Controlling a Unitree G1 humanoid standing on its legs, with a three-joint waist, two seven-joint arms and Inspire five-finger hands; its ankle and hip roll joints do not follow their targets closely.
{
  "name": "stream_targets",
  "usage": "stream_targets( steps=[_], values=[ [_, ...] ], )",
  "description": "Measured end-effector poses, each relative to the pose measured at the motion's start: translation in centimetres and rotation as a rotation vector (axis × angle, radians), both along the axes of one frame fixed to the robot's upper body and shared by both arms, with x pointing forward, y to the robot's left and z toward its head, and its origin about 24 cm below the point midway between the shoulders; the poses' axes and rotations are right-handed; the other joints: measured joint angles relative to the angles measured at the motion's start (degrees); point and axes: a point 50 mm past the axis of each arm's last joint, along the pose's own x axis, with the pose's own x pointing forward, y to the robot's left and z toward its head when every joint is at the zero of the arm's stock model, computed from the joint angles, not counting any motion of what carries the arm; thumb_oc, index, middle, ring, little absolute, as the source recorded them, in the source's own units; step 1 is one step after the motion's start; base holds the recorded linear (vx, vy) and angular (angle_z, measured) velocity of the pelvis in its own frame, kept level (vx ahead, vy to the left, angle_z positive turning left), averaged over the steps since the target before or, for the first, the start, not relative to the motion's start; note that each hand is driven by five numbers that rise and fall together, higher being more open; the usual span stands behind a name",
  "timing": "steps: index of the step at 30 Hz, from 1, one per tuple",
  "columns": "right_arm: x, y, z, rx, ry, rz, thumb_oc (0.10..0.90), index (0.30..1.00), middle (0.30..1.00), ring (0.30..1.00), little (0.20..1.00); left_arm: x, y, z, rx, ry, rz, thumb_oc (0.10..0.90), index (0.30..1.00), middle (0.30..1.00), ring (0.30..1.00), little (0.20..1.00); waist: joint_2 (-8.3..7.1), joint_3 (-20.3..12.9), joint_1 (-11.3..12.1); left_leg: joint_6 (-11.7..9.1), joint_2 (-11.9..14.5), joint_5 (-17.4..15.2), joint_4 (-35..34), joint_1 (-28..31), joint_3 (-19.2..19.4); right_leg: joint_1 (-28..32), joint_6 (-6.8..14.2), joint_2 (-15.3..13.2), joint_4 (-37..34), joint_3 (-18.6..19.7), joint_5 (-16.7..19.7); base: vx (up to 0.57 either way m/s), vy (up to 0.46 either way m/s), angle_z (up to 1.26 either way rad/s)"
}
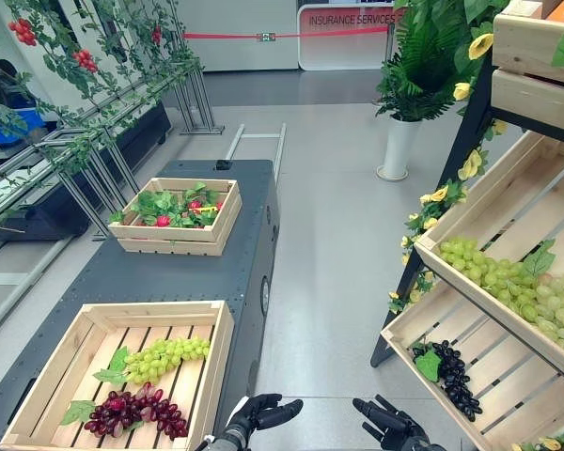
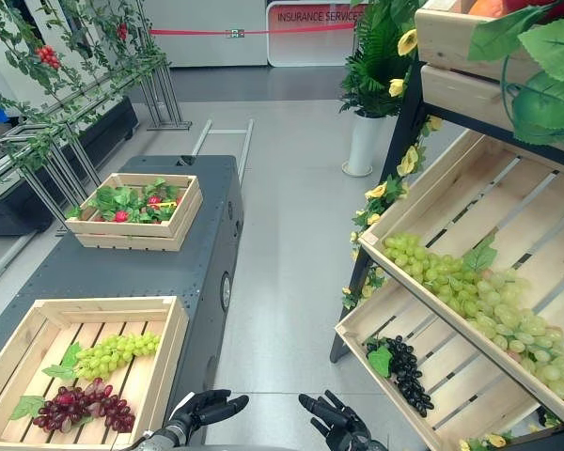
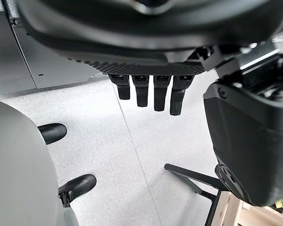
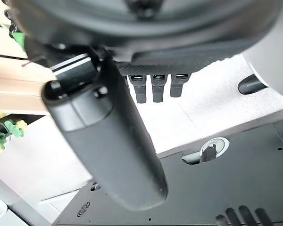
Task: Pick up the fruits from the basket on one side to the basket on the other side
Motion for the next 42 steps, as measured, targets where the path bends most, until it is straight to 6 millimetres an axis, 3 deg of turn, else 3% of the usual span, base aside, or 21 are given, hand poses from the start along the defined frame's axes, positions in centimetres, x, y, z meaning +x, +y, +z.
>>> stream_targets(
  steps=[8, 13, 18, 23, 26, 28, 34, 39, 42],
  values=[
    [0.7, 0.3, 0.4, -0.160, -0.084, 0.280, 0.800, 0.900, 0.900, 0.900, 0.900, 0.1, 0.0, 0.1, 0.010, -0.010, -0.001, 0.800, 0.900, 0.900, 0.900, 0.900, 0.10, 0.04, 0.44, -0.01, 0.00, 0.01, 0.00, -0.04, -0.10, -0.01, 0.01, 0.01, 0.00, -0.05, -0.01, 0.00, 0.000, 0.00],
    [3.1, 1.3, 1.6, -0.395, -0.234, 0.617, 0.800, 0.900, 0.900, 0.900, 0.900, 1.0, -0.1, 0.7, 0.018, -0.094, -0.077, 0.800, 0.900, 0.900, 0.900, 0.900, 0.39, 1.02, 0.76, -0.13, -0.02, 0.12, 0.00, -0.30, -0.49, -0.17, 0.21, 0.00, -0.02, -0.28, -0.04, -0.05, -0.014, 0.03],
    [7.5, 0.9, 4.6, -0.615, -0.440, 0.667, 0.800, 0.900, 0.900, 0.900, 0.900, 5.1, 0.1, 4.2, 0.044, -0.365, -0.200, 0.800, 0.900, 0.900, 0.900, 0.900, 0.65, 2.27, 1.54, -0.57, 0.06, 0.60, 0.01, -1.91, -1.39, -1.36, 0.23, 0.08, 0.00, -1.15, 0.34, -0.05, 0.001, 0.10],
    [8.3, -0.9, 5.5, -0.624, -0.449, 0.546, 0.800, 0.900, 0.900, 0.900, 0.900, 8.3, 1.1, 8.3, 0.085, -0.652, -0.191, 0.800, 0.900, 0.900, 0.900, 0.900, 1.52, 3.78, 2.40, -0.56, 0.03, 0.60, 0.01, -1.96, -1.85, -1.18, 0.06, 0.05, 0.00, -1.54, 0.29, 0.00, 0.020, 0.06],
    [7.8, -2.0, 5.3, -0.602, -0.419, 0.464, 0.800, 0.900, 0.900, 0.900, 0.900, 10.2, 2.6, 12.0, 0.141, -0.846, -0.192, 0.800, 0.900, 0.900, 0.900, 0.900, 1.98, 4.98, 2.67, -0.56, -0.01, 0.64, 0.04, -1.98, -2.78, -1.12, 0.03, 0.00, 0.13, -2.03, 0.26, 0.01, 0.021, 0.08],
    [6.7, -2.7, 4.8, -0.606, -0.374, 0.442, 0.800, 0.900, 0.900, 0.900, 0.900, 12.0, 4.7, 15.4, 0.184, -1.010, -0.102, 0.800, 0.900, 0.900, 0.900, 0.900, 2.42, 5.21, 2.65, -0.57, -0.02, 0.64, 0.03, -1.80, -3.06, -0.58, 0.04, -0.09, 0.11, -2.96, 0.03, 0.05, 0.005, 0.14],
    [4.3, -2.9, 3.8, -0.594, -0.307, 0.442, 0.800, 0.900, 0.900, 0.900, 0.900, 15.0, 9.7, 21.7, 0.321, -1.214, 0.000, 0.800, 0.900, 0.900, 0.900, 0.900, 2.97, 5.29, 2.45, -0.76, 0.07, 0.71, 0.00, -1.39, -4.22, 0.24, 0.09, 0.03, -0.02, -3.52, -0.55, 0.05, -0.019, 0.09],
    [3.5, -2.9, 3.5, -0.564, -0.294, 0.471, 0.800, 0.900, 0.900, 0.900, 0.900, 15.3, 13.1, 22.1, 0.514, -1.191, 0.046, 0.800, 0.900, 0.900, 0.900, 0.900, 3.08, 5.27, 1.82, -0.84, 0.15, 0.77, 0.01, -1.42, -4.31, 0.28, 0.07, 0.07, -0.02, -3.85, -0.62, 0.04, -0.006, 0.02],
    [2.8, -3.1, 3.3, -0.551, -0.282, 0.490, 0.800, 0.900, 0.900, 0.900, 0.900, 14.5, 15.7, 21.2, 0.746, -1.080, -0.060, 0.800, 0.900, 0.900, 0.900, 0.900, 3.35, 5.41, 1.45, -0.88, 0.08, 0.83, 0.14, -1.63, -4.36, 0.11, -0.21, 0.02, -0.01, -4.05, -0.57, -0.02, 0.065, 0.04]
  ],
)
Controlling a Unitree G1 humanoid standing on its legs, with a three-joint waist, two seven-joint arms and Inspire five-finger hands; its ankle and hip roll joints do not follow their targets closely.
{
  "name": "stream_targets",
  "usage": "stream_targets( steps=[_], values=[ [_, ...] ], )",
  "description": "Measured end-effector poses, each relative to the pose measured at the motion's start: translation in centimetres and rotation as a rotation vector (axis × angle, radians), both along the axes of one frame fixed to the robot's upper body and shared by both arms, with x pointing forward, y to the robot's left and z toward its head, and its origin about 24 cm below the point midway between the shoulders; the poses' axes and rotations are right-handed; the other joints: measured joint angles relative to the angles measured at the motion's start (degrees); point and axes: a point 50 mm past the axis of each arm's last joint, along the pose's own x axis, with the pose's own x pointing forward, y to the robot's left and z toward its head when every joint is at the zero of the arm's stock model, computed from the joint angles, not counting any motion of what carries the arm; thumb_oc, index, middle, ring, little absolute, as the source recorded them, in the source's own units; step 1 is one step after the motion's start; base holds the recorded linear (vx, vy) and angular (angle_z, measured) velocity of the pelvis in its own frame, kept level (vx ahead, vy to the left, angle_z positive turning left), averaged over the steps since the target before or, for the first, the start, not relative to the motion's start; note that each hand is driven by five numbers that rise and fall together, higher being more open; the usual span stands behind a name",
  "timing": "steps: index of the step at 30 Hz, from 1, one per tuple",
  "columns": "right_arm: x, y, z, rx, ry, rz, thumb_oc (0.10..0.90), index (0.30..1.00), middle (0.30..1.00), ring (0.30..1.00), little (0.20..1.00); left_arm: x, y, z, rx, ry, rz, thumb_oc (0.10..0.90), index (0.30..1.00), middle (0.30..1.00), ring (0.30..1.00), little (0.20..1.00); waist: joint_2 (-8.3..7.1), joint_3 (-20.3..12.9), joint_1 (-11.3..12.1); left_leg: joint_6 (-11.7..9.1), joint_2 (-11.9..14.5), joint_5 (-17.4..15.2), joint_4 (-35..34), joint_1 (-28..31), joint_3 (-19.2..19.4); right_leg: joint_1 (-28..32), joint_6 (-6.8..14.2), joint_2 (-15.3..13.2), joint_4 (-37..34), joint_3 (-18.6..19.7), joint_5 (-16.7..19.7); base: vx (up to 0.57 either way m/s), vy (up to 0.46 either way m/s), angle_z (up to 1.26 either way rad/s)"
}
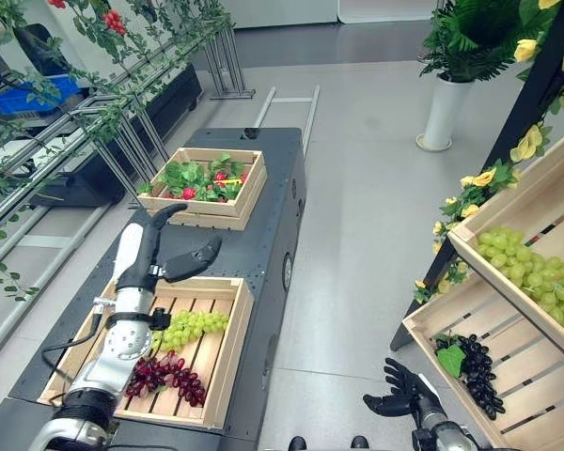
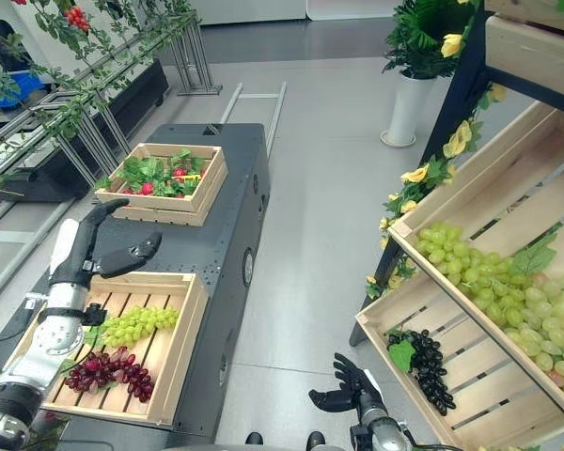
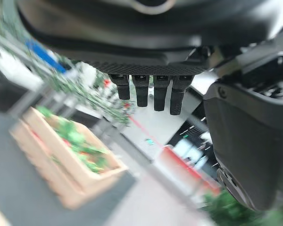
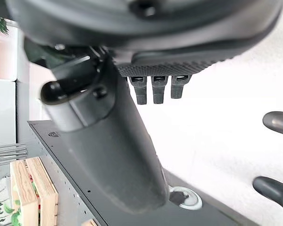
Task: Pick up the fruits from the basket on one side to the basket on the other side
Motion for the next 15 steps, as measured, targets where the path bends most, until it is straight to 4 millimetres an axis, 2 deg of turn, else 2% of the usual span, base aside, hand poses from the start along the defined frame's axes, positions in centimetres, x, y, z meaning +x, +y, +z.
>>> stream_targets(
  steps=[3, 6, 8, 10, 12, 15],
  values=[
    [0.2, -0.9, 0.3, -0.008, 0.000, 0.038, 0.800, 0.900, 0.900, 0.900, 0.900, -0.2, 1.2, -0.5, 0.144, 0.093, 0.026, 0.800, 0.900, 0.900, 0.900, 0.900, 1.08, 0.62, 0.08, -0.01, -0.21, 0.50, 0.27, -1.20, -0.03, -1.14, 0.13, -0.26, 0.22, -0.30, 0.20, -0.09, 0.101, 0.08],
    [0.7, -2.1, 0.8, -0.018, -0.010, 0.041, 0.800, 0.900, 0.900, 0.900, 0.900, 0.1, 1.2, -1.1, 0.227, 0.153, 0.021, 0.800, 0.900, 0.900, 0.900, 0.900, 2.56, 1.63, 0.10, -0.26, -0.55, 1.28, 0.81, -2.97, 0.22, -2.58, 0.27, -0.62, 0.60, -1.01, 0.28, -0.08, 0.118, 0.20],
    [2.6, -3.0, 1.7, -0.027, -0.055, 0.045, 0.800, 0.900, 0.900, 0.900, 0.900, 1.0, 1.0, -0.8, 0.280, 0.168, 0.005, 0.800, 0.900, 0.900, 0.900, 0.900, 3.63, 4.66, 0.11, -0.32, -1.02, 1.30, 3.31, -5.51, 0.26, -4.77, 0.10, -1.04, 2.77, -1.02, -0.42, -0.10, 0.143, 0.14],
    [4.1, -3.2, 2.4, -0.012, -0.095, 0.032, 0.800, 0.900, 0.900, 0.900, 0.900, 1.6, 0.9, -0.4, 0.310, 0.163, -0.002, 0.800, 0.900, 0.900, 0.900, 0.900, 3.84, 6.76, 0.11, -0.37, -1.15, 1.27, 4.78, -7.12, 0.53, -6.91, -0.01, -1.25, 5.33, -0.96, -1.19, -0.11, 0.095, -0.01],
    [6.5, -2.8, 3.6, 0.021, -0.179, 0.034, 0.800, 0.900, 0.900, 0.900, 0.900, 3.3, 0.5, 1.1, 0.372, 0.130, -0.021, 0.800, 0.900, 0.900, 0.900, 0.900, 2.86, 10.07, -0.09, -0.46, -1.52, 1.18, 7.53, -10.30, 2.85, -12.33, -0.35, -2.13, 13.22, -0.78, -4.24, -0.13, 0.110, 0.05],
    [9.3, -1.7, 5.3, 0.051, -0.283, 0.078, 0.800, 0.900, 0.900, 0.900, 0.900, 5.1, 0.6, 4.1, 0.487, 0.069, -0.029, 0.800, 0.900, 0.900, 0.900, 0.900, -0.55, 14.65, -0.76, -0.45, -2.81, -0.14, 12.68, -15.57, 5.12, -20.44, -0.99, -4.39, 25.33, 0.03, -9.03, -0.14, 0.102, 0.13]
  ],
)
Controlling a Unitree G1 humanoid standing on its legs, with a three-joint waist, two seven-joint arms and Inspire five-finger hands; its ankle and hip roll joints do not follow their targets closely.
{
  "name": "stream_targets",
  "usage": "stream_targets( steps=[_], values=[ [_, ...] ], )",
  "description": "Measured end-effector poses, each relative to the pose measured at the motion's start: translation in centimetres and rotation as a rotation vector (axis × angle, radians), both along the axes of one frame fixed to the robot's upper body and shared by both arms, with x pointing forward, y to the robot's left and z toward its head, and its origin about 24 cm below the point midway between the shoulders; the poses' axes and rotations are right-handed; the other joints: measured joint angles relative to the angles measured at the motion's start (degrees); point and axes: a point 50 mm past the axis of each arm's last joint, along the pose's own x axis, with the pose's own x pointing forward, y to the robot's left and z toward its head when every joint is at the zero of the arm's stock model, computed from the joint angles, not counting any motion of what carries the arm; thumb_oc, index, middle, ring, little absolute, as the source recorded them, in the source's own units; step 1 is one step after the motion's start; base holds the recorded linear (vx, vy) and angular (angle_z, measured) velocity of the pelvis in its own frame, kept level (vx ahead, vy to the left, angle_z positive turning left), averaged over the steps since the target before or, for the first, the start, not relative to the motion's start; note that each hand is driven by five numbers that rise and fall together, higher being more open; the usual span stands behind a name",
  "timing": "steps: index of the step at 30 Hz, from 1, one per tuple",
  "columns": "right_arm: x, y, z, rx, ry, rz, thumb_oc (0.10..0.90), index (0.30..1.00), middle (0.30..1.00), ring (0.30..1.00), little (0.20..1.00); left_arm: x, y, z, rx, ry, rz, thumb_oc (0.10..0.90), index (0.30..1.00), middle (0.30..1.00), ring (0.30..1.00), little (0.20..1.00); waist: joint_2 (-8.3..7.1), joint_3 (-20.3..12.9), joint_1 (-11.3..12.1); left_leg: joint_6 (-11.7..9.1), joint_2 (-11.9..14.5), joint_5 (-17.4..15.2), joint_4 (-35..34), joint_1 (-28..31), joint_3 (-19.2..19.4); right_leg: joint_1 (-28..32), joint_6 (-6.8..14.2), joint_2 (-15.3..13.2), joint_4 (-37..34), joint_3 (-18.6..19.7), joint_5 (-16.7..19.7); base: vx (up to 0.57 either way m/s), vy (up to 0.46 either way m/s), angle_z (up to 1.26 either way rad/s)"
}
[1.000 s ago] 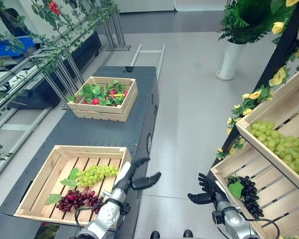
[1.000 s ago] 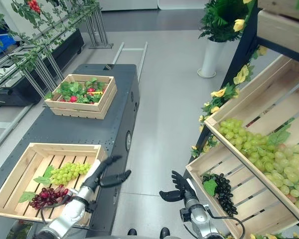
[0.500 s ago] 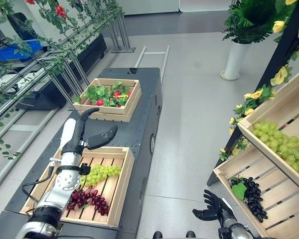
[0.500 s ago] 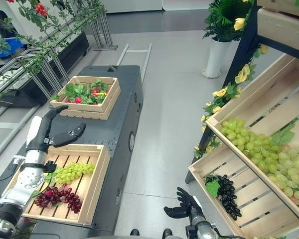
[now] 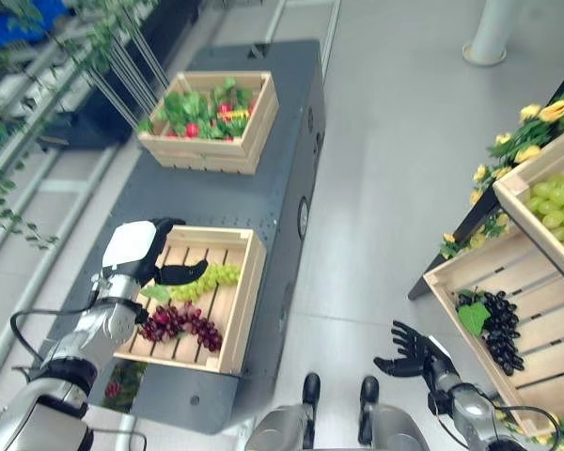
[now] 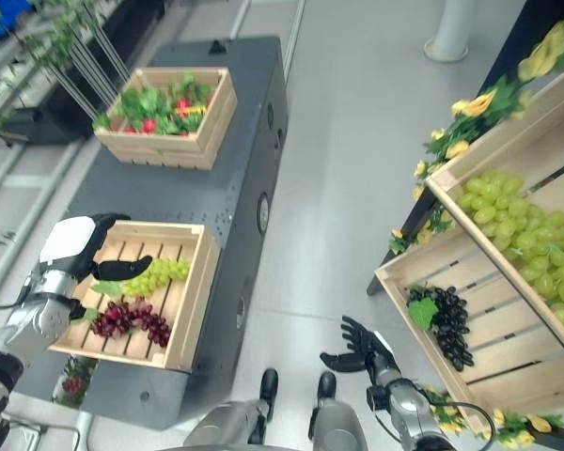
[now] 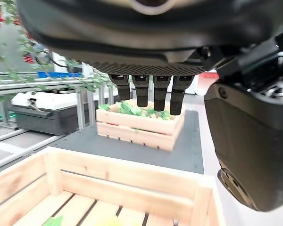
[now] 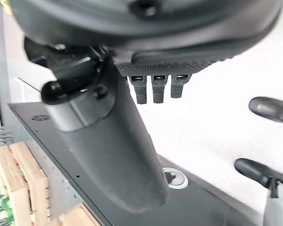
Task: Pick up the fruits from the basket on one side to the basket on the other side
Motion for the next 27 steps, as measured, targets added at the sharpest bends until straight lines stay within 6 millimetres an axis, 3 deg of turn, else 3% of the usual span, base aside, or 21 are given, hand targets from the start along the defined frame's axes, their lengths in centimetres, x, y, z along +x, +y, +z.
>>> stream_targets(
  steps=[2, 5, 8, 10, 17, 27],
  values=[
    [1.9, 1.0, 1.4, 0.029, -0.065, 0.034, 0.800, 0.900, 0.900, 0.900, 0.900, 1.0, 0.2, 1.5, 0.056, -0.025, 0.013, 0.800, 0.900, 0.900, 0.900, 0.900, -2.21, 3.23, 0.00, -0.07, -0.57, -1.47, 5.38, -4.93, 1.39, -5.43, -0.57, -0.41, 5.95, 2.24, -1.54, -0.10, 0.097, -0.01],
    [3.5, 1.9, 2.6, 0.042, -0.122, 0.073, 0.800, 0.900, 0.900, 0.900, 0.900, 1.5, -0.2, 1.8, 0.099, -0.016, 0.013, 0.800, 0.900, 0.900, 0.900, 0.900, -2.49, 6.60, -0.23, -0.32, -0.40, -3.66, 10.79, -8.22, 1.92, -7.76, -0.99, -0.43, 9.47, 2.53, -2.28, -0.07, 0.085, -0.09],
    [3.8, 2.7, 3.0, 0.065, -0.136, 0.104, 0.800, 0.900, 0.900, 0.900, 0.900, 1.9, -0.7, 1.9, 0.133, -0.007, -0.006, 0.800, 0.900, 0.900, 0.900, 0.900, -2.47, 6.89, -0.23, -0.30, -0.24, -5.97, 17.35, -12.79, 2.36, -11.24, -1.22, -0.63, 14.04, 2.62, -3.99, -0.08, 0.103, 0.04],
    [4.3, 3.2, 3.4, 0.063, -0.152, 0.127, 0.800, 0.900, 0.900, 0.900, 0.900, 2.4, -0.7, 3.0, 0.139, -0.039, 0.004, 0.800, 0.900, 0.900, 0.900, 0.900, -2.19, 7.31, 0.21, -0.53, -0.20, -7.35, 21.59, -15.74, 2.54, -13.75, -1.44, -0.80, 17.33, 2.62, -5.06, -0.05, 0.088, 0.10],
    [5.2, 3.6, 5.0, 0.066, -0.218, 0.167, 0.800, 0.900, 0.900, 0.900, 0.900, 3.1, -0.1, 4.7, 0.172, -0.085, 0.085, 0.800, 0.900, 0.900, 0.900, 0.900, -1.89, 7.80, 0.11, -0.86, 0.27, -10.75, 30.65, -23.55, 2.61, -20.39, -2.40, -0.95, 24.67, 2.46, -7.45, -0.04, 0.060, 0.02],
    [4.9, 2.5, 4.9, 0.035, -0.199, 0.135, 0.800, 0.900, 0.900, 0.900, 0.900, 4.3, -0.6, 7.2, 0.281, -0.117, 0.091, 0.800, 0.900, 0.900, 0.900, 0.900, -2.97, 8.81, 0.59, -1.14, 1.19, -11.16, 34.48, -29.29, 2.19, -25.14, -3.24, -1.06, 27.78, 0.86, -8.15, -0.02, 0.024, 0.06]
  ],
)
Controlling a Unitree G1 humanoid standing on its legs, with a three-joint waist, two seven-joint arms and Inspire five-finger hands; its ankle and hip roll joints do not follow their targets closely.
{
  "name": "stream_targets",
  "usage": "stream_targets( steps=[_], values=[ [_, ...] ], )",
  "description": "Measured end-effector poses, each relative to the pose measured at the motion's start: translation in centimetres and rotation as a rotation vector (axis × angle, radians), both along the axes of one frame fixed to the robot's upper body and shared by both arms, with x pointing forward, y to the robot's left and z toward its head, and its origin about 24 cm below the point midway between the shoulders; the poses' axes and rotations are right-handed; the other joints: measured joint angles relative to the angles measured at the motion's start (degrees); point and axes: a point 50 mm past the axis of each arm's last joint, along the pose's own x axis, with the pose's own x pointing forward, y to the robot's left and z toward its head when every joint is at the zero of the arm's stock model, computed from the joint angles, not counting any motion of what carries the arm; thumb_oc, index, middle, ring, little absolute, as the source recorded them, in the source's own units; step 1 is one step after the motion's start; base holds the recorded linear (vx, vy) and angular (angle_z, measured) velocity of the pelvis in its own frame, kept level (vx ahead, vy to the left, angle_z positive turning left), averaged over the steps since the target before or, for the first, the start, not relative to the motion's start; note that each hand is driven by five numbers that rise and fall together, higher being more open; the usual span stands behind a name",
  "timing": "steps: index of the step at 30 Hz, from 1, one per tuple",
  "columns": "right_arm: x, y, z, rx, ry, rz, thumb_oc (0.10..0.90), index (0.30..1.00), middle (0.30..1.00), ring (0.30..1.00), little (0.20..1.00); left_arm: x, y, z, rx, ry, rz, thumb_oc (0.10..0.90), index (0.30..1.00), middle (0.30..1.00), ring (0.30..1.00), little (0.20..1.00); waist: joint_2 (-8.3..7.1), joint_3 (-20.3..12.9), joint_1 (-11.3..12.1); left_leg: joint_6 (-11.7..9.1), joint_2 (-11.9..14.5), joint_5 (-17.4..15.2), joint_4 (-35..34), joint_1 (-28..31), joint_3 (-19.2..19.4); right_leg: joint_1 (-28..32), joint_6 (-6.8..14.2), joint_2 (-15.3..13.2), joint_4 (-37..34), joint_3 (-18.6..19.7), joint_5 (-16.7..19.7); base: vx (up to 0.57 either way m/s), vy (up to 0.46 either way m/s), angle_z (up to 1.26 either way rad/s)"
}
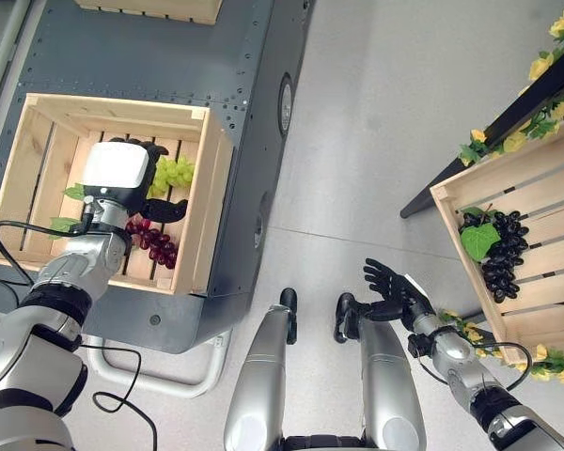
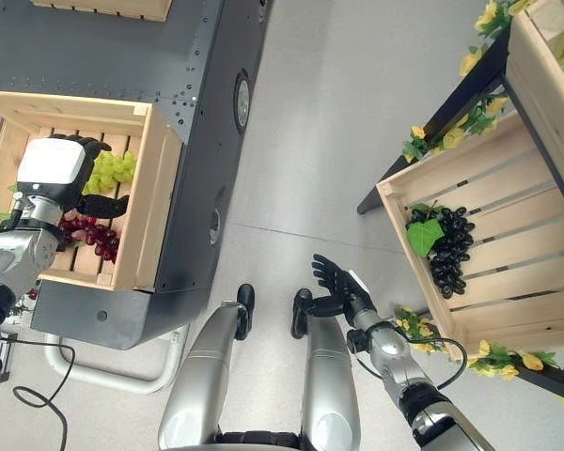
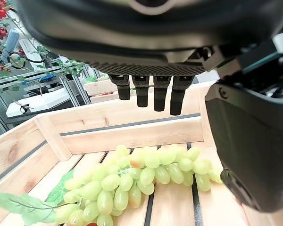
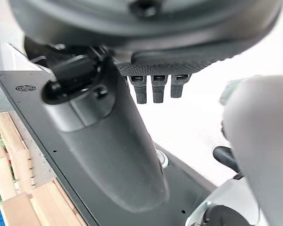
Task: Pick up the fruits from the basket on one side to the basket on the other side
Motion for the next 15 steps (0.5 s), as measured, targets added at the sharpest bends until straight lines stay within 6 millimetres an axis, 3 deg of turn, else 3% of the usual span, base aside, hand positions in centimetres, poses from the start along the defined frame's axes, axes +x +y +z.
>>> stream_targets(
  steps=[5, 10, 15],
  values=[
    [-0.1, 0.1, -0.2, -0.003, 0.007, 0.005, 0.800, 0.900, 0.900, 0.900, 0.900, 0.6, -0.4, 1.1, 0.032, -0.019, -0.001, 0.800, 0.900, 0.900, 0.900, 0.900, -0.33, 0.01, 0.35, -0.10, 0.06, 0.00, 0.67, -1.76, -1.06, -0.83, 0.14, 0.06, -0.11, -1.15, 0.06, 0.02, 0.004, 0.09],
    [0.5, 0.4, 0.4, 0.001, -0.013, 0.014, 0.800, 0.900, 0.900, 0.900, 0.900, 1.2, -0.7, 2.8, 0.081, -0.052, 0.006, 0.800, 0.900, 0.900, 0.900, 0.900, -2.12, 0.01, 0.95, -0.23, 0.08, 0.09, 1.03, -2.90, -1.24, -1.53, 0.08, -0.07, 0.02, -1.71, -0.15, 0.05, 0.012, 0.06],
    [0.4, 0.4, 0.2, 0.026, -0.007, 0.001, 0.800, 0.900, 0.900, 0.900, 0.900, 0.7, 0.5, 3.9, 0.145, -0.063, 0.057, 0.800, 0.900, 0.900, 0.900, 0.900, -4.29, -0.04, 0.89, -0.02, 0.12, -0.05, 1.45, -3.42, -1.34, -1.61, 0.20, -0.19, -0.01, -2.12, -0.24, 0.04, 0.011, 0.03]
  ],
)
